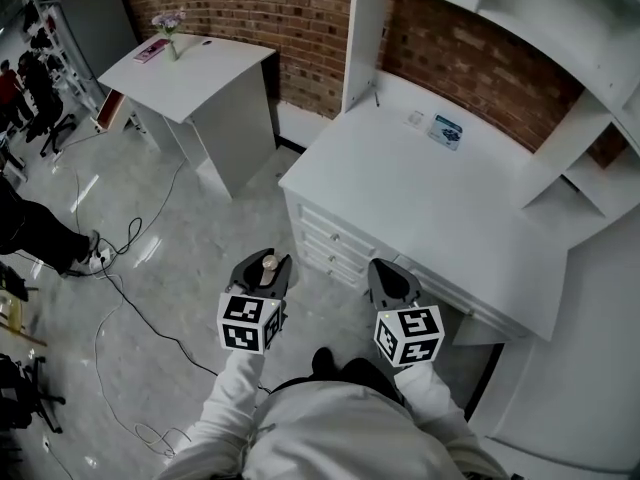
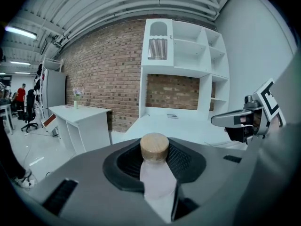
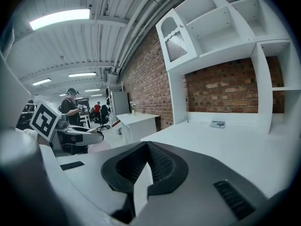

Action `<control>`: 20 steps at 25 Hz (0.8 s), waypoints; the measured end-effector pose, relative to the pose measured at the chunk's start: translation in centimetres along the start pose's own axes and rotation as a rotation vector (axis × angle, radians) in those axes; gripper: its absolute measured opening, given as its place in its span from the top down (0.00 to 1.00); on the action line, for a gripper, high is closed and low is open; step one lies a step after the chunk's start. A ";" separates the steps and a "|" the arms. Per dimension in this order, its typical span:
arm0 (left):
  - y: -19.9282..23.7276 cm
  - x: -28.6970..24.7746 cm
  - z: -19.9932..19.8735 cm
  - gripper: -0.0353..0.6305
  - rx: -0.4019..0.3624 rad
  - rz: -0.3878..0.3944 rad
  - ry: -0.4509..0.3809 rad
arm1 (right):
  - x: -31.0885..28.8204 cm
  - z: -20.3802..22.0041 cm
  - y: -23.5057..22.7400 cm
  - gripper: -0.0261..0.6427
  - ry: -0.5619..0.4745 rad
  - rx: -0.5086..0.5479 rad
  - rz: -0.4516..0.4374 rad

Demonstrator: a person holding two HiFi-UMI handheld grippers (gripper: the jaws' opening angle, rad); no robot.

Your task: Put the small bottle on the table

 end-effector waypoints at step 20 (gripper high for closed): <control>3.5 -9.4 -1.8 0.74 -0.010 0.024 0.010 | -8.5 -3.3 -4.0 0.92 0.005 -0.028 -0.012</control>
Point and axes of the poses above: the fingertips, and each gripper's own axes: x backward along the fingers, y to its left, z out of its underside, the point moved 7 cm from there along x, backward along the fingers, and after that the axes turned 14 degrees about -x, right-handed, at the moved point
